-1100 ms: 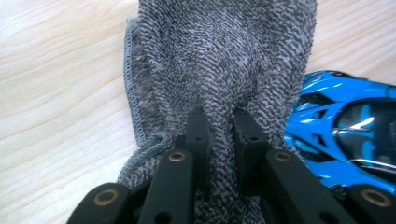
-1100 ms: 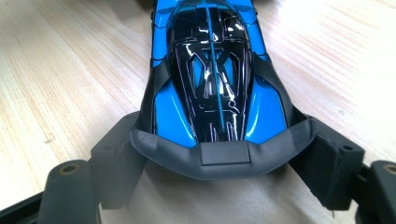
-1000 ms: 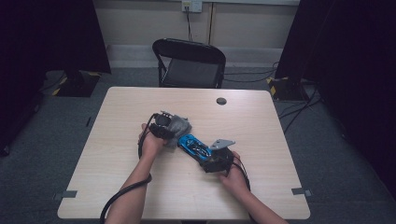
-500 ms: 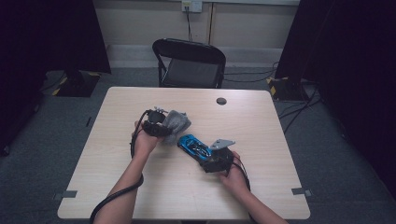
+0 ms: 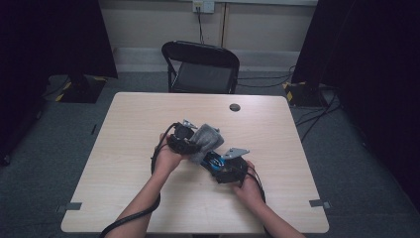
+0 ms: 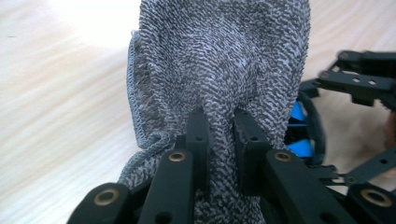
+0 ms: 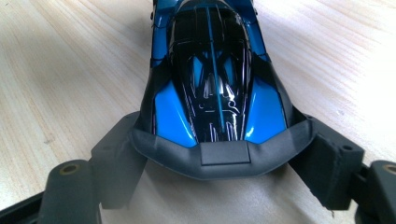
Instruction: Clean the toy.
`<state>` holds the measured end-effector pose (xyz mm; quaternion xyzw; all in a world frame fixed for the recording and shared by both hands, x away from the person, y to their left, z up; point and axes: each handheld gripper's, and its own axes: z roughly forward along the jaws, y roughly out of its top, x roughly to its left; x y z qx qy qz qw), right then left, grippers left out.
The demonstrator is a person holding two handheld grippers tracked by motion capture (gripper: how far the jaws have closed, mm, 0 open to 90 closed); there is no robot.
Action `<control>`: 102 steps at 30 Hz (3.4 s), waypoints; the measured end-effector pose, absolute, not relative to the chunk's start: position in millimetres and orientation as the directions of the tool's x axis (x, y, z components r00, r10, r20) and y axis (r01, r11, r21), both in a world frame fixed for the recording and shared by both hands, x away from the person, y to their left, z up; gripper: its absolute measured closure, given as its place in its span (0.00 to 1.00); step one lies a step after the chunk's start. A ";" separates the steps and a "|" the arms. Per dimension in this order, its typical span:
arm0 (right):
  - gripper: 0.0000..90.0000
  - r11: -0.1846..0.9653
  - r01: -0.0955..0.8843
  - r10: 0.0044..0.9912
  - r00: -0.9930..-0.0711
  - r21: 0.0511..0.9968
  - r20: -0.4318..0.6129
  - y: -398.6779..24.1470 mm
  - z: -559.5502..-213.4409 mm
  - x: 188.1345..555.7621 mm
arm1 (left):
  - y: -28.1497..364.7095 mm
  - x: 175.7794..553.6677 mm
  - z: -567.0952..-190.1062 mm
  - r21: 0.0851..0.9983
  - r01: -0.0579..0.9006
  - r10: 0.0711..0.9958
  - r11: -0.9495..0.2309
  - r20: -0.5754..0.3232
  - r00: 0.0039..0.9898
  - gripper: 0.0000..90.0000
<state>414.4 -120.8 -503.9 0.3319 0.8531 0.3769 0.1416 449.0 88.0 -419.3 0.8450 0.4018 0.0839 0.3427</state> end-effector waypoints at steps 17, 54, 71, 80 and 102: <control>0.26 0.495 0.459 0.673 -0.739 0.738 0.008 -120.8 -504.0 414.5 | 36.8 424.9 -443.5 0.595 0.566 0.653 -0.570 -0.091 0.752 0.88; 0.27 0.496 0.459 0.672 -0.740 0.737 0.009 -120.8 -503.9 414.4 | 63.7 452.3 -440.3 0.575 0.609 0.722 -0.546 -0.047 0.691 0.88; 0.27 0.495 0.459 0.673 -0.740 0.737 0.009 -120.8 -503.9 414.4 | 82.3 469.4 -446.3 0.564 0.662 0.771 -0.494 -0.068 0.633 0.88; 0.27 0.496 0.459 0.672 -0.740 0.737 0.009 -120.8 -504.0 414.4 | 88.8 478.0 -449.4 0.562 0.673 0.783 -0.481 -0.072 0.618 0.88; 0.27 0.496 0.459 0.672 -0.740 0.737 0.009 -120.8 -503.9 414.4 | 98.0 492.0 -453.8 0.545 0.714 0.821 -0.439 -0.080 0.566 0.88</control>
